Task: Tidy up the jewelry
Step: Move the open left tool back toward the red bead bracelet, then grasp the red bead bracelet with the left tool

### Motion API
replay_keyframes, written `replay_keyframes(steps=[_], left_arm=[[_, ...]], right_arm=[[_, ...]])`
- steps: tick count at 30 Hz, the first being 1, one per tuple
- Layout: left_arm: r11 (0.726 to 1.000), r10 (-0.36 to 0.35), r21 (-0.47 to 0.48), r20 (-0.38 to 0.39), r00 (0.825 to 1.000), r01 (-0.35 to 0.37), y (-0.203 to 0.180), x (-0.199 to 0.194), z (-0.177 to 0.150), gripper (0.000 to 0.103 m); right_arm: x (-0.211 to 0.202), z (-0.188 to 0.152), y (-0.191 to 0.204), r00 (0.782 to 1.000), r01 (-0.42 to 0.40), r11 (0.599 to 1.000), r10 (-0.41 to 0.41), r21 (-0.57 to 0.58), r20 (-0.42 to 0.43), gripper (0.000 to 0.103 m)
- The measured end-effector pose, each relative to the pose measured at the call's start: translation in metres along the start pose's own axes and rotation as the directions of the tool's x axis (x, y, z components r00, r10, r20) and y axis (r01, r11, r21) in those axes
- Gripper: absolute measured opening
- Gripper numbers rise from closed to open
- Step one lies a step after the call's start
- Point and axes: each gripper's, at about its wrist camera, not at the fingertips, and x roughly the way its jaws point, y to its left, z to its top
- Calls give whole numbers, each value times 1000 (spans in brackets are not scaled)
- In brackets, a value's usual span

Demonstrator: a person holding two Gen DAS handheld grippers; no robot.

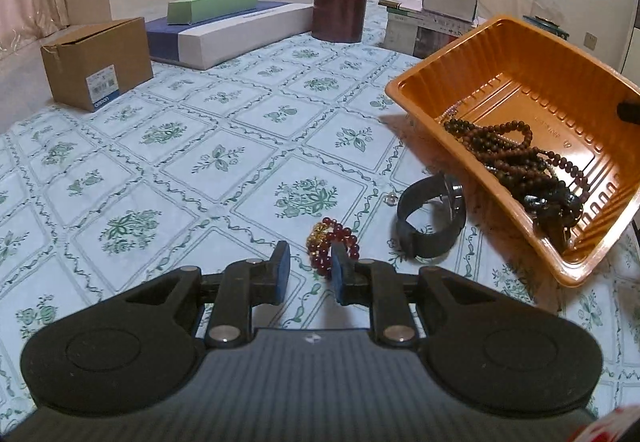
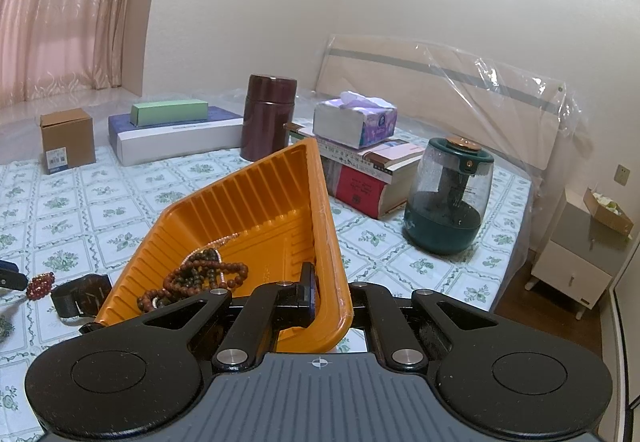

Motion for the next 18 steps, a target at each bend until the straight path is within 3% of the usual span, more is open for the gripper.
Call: replay_keyframes(steps=[11, 18], left_arm=[[998, 4, 60, -18, 1000, -2, -6, 16, 7, 18], [997, 3, 72, -17, 1000, -1, -4, 13, 5, 8]], right_arm=[[0, -2, -2, 1000, 4, 1000, -4, 0, -3, 6], [1, -2, -2, 1000, 3, 1000, -3, -2, -2, 6]])
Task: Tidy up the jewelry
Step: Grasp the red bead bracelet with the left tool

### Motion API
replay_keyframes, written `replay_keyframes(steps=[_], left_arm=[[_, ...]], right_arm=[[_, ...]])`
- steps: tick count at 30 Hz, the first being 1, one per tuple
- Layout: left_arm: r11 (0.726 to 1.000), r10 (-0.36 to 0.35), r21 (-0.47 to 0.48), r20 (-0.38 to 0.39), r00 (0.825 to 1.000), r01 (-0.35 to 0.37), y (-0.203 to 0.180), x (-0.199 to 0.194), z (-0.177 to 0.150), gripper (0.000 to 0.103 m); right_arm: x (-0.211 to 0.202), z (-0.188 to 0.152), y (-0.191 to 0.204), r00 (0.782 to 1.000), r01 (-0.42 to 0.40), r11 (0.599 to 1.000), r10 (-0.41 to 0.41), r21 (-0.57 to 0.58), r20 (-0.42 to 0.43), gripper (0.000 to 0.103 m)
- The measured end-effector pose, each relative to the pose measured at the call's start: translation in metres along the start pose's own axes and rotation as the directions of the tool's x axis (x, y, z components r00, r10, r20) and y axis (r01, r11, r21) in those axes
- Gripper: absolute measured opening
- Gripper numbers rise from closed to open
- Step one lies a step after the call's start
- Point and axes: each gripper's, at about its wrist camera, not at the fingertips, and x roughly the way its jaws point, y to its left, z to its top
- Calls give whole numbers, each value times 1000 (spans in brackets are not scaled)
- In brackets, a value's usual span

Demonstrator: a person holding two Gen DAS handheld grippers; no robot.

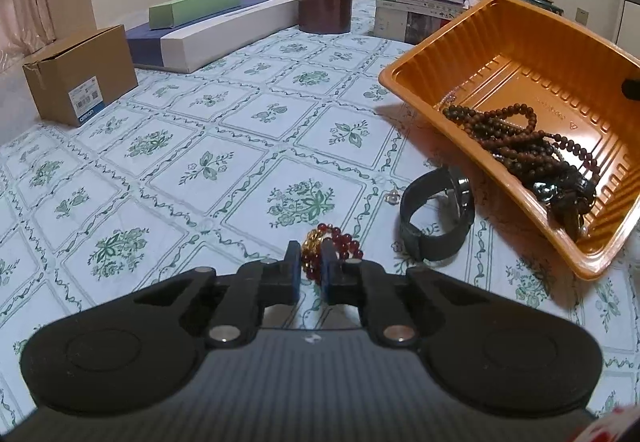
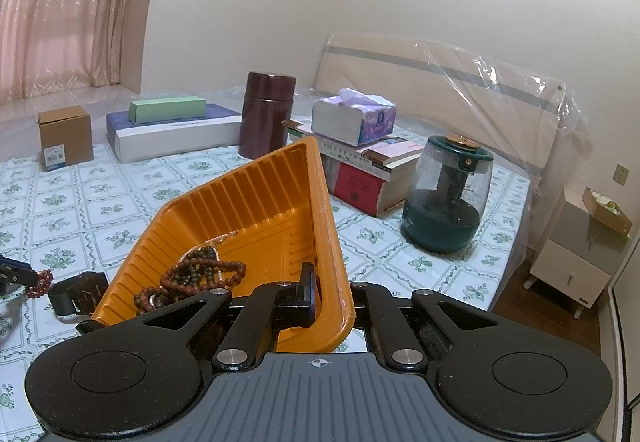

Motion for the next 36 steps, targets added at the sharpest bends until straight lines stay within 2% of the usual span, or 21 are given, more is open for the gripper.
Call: replay_keyframes(steps=[4, 11, 15, 18, 25, 30, 36], left_arm=[[1000, 4, -5, 3, 1000, -4, 3, -3, -2, 0], [1000, 19, 3, 2, 1000, -19, 4, -2, -1, 0], [999, 31, 29, 0, 1000, -31, 1, 2, 2, 4], [999, 18, 46, -4, 1000, -18, -3, 7, 3, 5], [993, 37, 110, -1, 999, -37, -12, 14, 4, 5], [994, 35, 102, 3, 999, -35, -9, 8, 5, 4], [997, 25, 74, 54, 998, -29, -4, -15, 14, 3]], right_arm=[[0, 0, 1, 1000, 1, 1000, -1, 1, -1, 6], [0, 0, 1, 1000, 1, 1000, -1, 1, -1, 6], [1, 0, 0, 1000, 1, 1000, -1, 1, -1, 6], [1, 0, 1, 1000, 1, 1000, -1, 0, -2, 6], [2, -1, 1, 1000, 3, 1000, -3, -3, -3, 6], [2, -1, 1, 1000, 3, 1000, -3, -3, -3, 6], [2, -2, 1, 1000, 3, 1000, -3, -5, -1, 6]])
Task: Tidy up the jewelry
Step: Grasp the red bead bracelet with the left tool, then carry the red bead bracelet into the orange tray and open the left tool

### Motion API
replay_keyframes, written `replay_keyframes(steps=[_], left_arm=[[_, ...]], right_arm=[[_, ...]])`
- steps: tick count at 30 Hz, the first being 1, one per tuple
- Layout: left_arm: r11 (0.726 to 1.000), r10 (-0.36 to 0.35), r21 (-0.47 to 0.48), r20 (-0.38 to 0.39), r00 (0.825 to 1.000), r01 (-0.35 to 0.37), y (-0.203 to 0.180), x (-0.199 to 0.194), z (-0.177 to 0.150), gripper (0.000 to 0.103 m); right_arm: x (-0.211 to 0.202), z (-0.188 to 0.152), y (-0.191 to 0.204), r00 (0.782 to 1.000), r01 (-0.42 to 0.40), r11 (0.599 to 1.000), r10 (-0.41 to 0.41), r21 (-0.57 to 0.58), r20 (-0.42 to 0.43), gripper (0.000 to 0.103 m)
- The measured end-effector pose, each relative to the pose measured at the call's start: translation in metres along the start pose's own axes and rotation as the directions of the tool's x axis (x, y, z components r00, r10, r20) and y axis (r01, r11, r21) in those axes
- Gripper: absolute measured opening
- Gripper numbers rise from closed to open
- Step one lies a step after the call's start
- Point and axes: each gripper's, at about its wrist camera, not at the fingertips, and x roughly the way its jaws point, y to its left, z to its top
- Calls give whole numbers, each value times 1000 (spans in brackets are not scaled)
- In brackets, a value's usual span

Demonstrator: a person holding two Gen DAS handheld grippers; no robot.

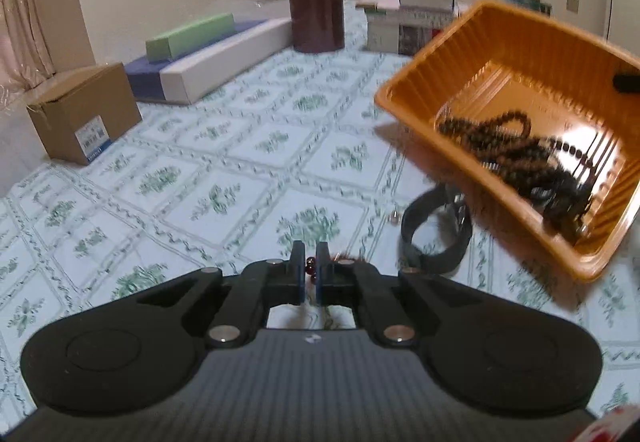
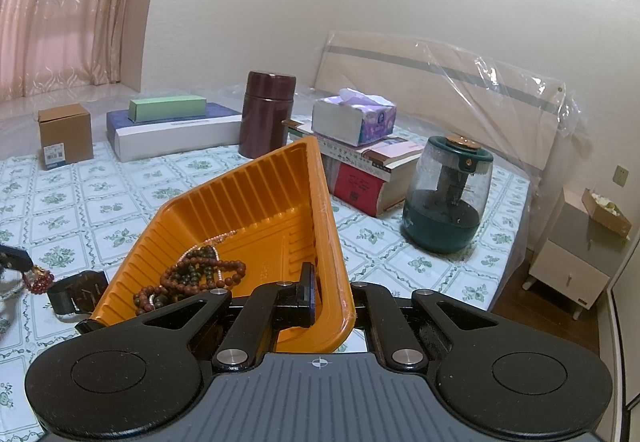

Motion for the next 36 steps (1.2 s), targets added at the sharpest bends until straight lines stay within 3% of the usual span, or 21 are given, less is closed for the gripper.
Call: replay_keyframes(steps=[19, 28, 36], left_arm=[[984, -124, -111, 141, 982, 140, 15, -49, 65, 3], [968, -225, -77, 162, 961, 240, -20, -58, 84, 3], [938, -334, -34, 168, 927, 344, -70, -51, 99, 3]], right_arm=[[-3, 4, 5, 1000, 0, 1000, 0, -3, 3, 6], [-3, 4, 5, 1000, 0, 1000, 0, -2, 3, 6], [-4, 6, 7, 1000, -3, 1000, 3, 1, 4, 6]])
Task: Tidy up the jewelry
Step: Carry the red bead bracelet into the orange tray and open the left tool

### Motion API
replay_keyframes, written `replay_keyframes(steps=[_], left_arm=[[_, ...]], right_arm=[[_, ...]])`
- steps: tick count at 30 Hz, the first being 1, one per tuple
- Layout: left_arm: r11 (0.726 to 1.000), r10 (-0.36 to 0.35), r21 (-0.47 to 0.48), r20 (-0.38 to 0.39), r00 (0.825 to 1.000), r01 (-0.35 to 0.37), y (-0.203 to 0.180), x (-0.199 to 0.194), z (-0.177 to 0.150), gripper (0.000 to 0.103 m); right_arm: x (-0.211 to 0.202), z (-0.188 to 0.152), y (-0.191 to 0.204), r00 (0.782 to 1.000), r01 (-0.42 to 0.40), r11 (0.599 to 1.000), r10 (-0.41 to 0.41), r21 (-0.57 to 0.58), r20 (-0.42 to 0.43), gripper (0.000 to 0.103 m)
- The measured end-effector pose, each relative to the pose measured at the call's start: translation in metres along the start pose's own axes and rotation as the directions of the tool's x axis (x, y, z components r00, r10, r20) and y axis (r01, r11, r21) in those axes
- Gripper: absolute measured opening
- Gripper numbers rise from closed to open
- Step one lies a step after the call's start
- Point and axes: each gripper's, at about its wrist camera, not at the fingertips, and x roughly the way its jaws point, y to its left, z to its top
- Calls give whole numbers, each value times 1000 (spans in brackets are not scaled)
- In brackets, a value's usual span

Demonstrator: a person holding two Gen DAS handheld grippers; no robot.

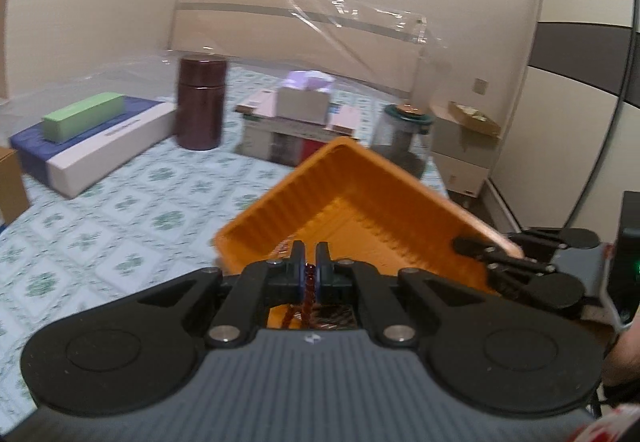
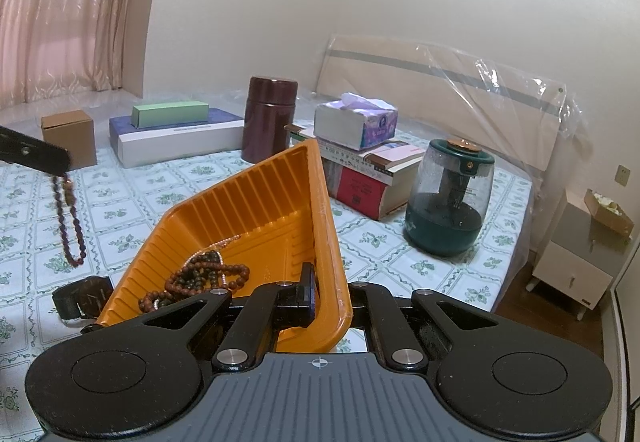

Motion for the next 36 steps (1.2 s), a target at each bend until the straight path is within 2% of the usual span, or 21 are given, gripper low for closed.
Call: replay_keyframes(steps=[9, 21, 27, 32, 36], left_arm=[[994, -99, 42, -39, 994, 101, -39, 29, 1, 3], [986, -154, 44, -108, 982, 159, -53, 52, -10, 4], [994, -103, 28, -92, 990, 106, -34, 44, -11, 4], [1000, -3, -5, -80, 997, 3, 4, 29, -15, 4], [995, 82, -48, -76, 994, -85, 36, 13, -24, 6]], right_arm=[[0, 0, 0, 1000, -1, 1000, 1, 4, 2, 6], [0, -1, 1, 1000, -1, 1000, 1, 8, 2, 6], [0, -2, 1, 1000, -1, 1000, 1, 11, 1, 6], [0, -2, 0, 1000, 0, 1000, 0, 12, 1, 6], [-1, -2, 0, 1000, 0, 1000, 0, 13, 1, 6]])
